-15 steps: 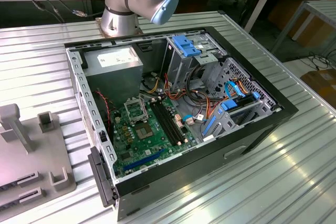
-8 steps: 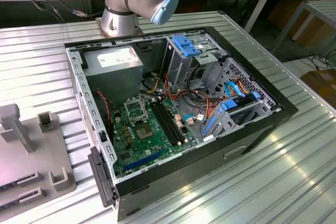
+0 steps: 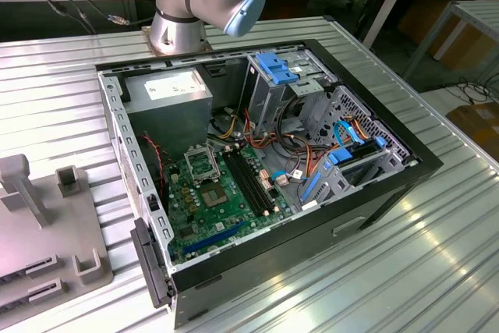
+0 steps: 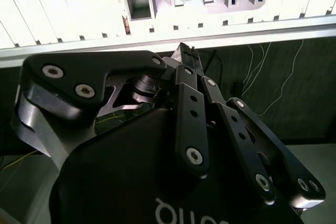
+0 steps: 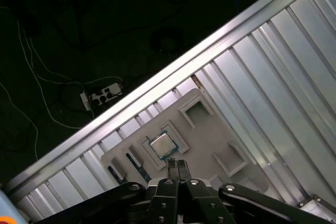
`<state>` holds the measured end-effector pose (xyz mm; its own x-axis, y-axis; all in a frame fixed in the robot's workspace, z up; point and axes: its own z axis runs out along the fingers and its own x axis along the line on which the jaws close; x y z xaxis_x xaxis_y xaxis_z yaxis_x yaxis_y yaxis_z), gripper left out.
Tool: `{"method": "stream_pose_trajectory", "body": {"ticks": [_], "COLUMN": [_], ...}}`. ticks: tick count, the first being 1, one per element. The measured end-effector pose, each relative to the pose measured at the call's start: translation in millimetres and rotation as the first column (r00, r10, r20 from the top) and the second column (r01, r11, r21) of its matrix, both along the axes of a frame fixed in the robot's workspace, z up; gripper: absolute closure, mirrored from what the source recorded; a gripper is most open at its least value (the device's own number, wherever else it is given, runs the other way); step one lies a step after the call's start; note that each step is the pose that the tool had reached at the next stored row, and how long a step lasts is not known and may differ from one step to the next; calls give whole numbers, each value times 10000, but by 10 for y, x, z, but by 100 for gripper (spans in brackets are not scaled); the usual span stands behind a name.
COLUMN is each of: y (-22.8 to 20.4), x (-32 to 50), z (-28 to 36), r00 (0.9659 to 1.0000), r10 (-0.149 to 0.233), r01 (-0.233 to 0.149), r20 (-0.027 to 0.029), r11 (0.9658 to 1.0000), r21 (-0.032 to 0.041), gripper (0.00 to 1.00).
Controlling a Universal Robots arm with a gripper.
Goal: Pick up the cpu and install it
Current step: 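Pick up the cpu and move it towards the insertion slot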
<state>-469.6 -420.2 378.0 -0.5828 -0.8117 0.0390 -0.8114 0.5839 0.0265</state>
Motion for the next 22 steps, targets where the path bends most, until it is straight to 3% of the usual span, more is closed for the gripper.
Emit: {"method": "stream_pose_trajectory", "body": {"ticks": [2,4,11,16,22], "y": [0,0,0,0,0], "x": [0,0,0,0,0], "z": [0,0,0,0,0], "r00": [9999,9985,9876,9720,9480], "r10": [138,538,1567,2348,3183], "r01": [-138,-538,-1567,-2348,-3183], "r20": [0,0,0,-1,0], "r11": [9999,9985,9876,9720,9480], "r21": [0,0,0,-1,0], "gripper": [89,89,89,89,89]}}
